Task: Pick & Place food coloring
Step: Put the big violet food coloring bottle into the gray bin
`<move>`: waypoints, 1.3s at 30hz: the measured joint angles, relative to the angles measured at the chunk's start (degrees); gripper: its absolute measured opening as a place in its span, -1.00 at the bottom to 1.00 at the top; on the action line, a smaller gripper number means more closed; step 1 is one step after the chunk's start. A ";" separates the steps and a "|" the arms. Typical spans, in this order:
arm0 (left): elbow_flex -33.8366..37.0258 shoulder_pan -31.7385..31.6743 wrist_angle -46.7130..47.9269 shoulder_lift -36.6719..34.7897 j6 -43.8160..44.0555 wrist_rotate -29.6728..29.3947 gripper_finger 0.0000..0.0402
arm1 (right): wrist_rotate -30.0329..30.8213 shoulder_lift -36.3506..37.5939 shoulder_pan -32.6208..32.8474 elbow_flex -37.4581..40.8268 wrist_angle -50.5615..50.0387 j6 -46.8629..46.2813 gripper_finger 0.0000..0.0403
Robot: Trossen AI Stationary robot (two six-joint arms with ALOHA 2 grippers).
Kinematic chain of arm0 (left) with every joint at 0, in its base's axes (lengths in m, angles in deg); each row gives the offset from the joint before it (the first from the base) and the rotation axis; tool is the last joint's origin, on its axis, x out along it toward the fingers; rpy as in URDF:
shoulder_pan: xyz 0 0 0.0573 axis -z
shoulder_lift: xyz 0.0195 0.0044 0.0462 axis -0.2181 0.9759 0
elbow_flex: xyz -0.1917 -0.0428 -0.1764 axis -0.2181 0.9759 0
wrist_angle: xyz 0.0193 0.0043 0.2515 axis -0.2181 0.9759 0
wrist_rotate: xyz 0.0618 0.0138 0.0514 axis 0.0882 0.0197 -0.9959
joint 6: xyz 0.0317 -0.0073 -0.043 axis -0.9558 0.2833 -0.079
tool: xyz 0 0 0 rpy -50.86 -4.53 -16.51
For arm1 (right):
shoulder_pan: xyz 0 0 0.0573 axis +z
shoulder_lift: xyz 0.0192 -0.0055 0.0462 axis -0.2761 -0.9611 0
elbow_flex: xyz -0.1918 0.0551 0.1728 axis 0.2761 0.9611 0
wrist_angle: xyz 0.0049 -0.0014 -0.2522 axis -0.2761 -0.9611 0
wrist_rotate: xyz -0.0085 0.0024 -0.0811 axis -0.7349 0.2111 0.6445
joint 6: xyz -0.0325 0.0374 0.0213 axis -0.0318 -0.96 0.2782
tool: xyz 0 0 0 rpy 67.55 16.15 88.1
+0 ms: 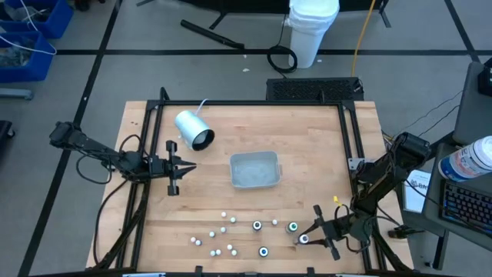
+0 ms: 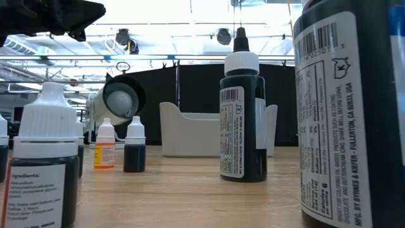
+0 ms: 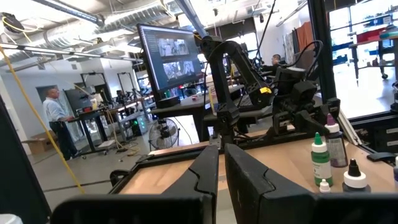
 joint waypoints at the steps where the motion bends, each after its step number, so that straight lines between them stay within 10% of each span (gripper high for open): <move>1: 0.00 0.00 0.02 0.00 0.00 0.00 -0.81 | -0.60 0.00 0.00 0.00 0.05 -0.09 -0.40; 15: 0.00 -0.02 0.45 0.00 -0.02 -0.04 -0.81 | -4.34 5.92 -4.01 -0.32 3.63 2.93 -0.41; 39: 0.00 0.00 0.74 0.00 -0.03 -0.07 -0.81 | -5.63 19.98 -18.24 -12.48 -18.03 20.63 -0.42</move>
